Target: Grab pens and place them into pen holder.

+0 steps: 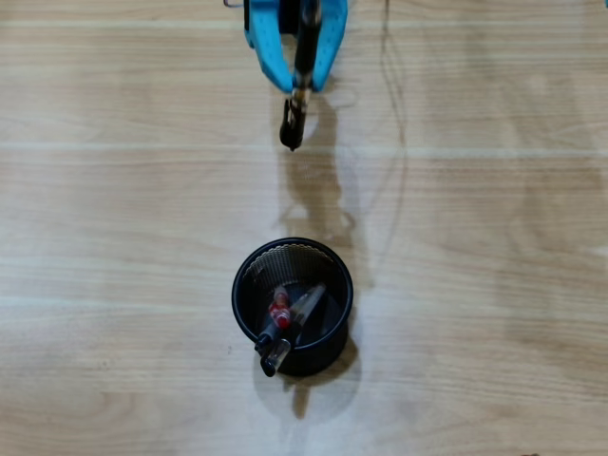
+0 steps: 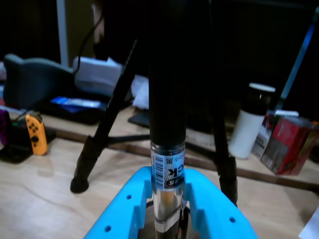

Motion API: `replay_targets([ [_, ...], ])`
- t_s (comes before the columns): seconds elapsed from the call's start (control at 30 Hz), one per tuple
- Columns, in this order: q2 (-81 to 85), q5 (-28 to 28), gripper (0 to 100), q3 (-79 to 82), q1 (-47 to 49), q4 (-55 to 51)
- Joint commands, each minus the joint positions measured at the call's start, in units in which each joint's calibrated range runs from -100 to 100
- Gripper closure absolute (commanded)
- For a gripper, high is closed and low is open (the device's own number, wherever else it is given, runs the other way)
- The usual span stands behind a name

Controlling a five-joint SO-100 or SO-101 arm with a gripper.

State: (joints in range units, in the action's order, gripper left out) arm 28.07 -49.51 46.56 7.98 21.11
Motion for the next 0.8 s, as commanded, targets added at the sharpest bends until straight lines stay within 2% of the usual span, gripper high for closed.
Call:
replay_targets([
  [0.0, -5.19, -0.05, 98, -5.15, -1.22, 8.29],
  [0.33, -26.86, -0.25, 98, -26.24, -1.76, 8.9],
  [0.5, -34.92, -3.35, 98, -28.58, -2.22, 8.9],
  [0.77, -42.73, -3.86, 98, -31.37, -3.4, 8.98],
])
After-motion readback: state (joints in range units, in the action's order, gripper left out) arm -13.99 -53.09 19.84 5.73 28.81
